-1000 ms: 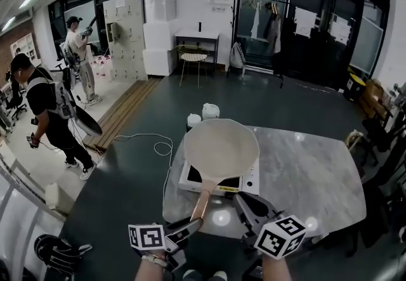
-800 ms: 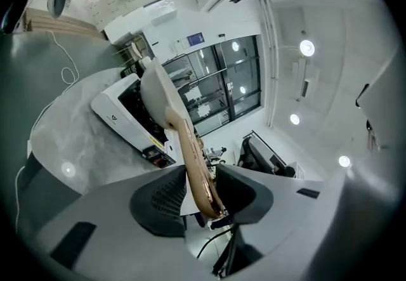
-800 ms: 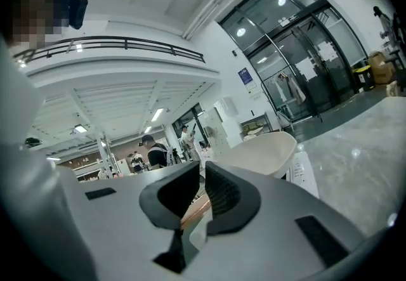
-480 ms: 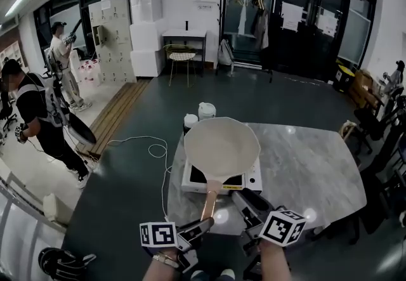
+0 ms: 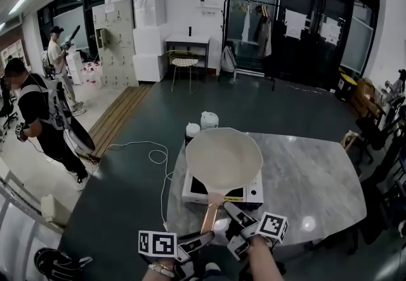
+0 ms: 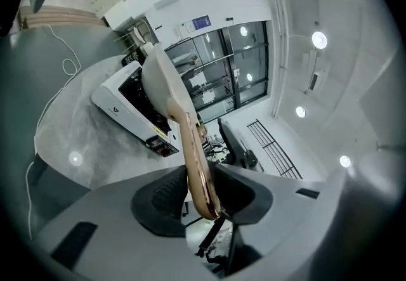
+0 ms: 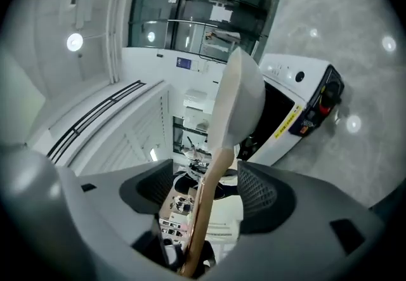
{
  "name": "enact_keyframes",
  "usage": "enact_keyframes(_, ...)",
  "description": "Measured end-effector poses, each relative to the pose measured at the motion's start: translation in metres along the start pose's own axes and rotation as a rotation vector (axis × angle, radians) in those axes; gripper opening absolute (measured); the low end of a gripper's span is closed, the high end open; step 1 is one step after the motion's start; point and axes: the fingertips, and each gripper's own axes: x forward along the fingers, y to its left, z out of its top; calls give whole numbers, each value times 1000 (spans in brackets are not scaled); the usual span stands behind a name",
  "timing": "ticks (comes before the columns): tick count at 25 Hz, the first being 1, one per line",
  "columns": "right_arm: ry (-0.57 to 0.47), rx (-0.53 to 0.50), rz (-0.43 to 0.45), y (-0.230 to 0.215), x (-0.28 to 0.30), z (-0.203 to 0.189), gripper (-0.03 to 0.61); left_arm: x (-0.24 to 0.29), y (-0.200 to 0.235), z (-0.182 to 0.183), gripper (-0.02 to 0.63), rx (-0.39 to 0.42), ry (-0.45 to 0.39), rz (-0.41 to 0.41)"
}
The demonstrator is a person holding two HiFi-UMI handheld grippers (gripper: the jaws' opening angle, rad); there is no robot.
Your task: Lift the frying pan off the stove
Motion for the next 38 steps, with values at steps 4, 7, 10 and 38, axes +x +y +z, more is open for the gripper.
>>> enact_keyframes(4, 69, 87, 0, -12, 30, -12, 310, -2, 0, -2, 146, 3, 11, 12)
enact_keyframes(7, 115, 114, 2, -15, 48, -20, 310, -2, -1, -3, 146, 5, 23, 13)
enact_keyframes(10, 149, 125, 8, -14, 62, -21, 310, -1, -4, -5, 146, 16, 42, 25)
enact_keyframes(38, 297, 138, 24, -9, 91, -26, 196, -9, -14, -7, 152, 85, 81, -2)
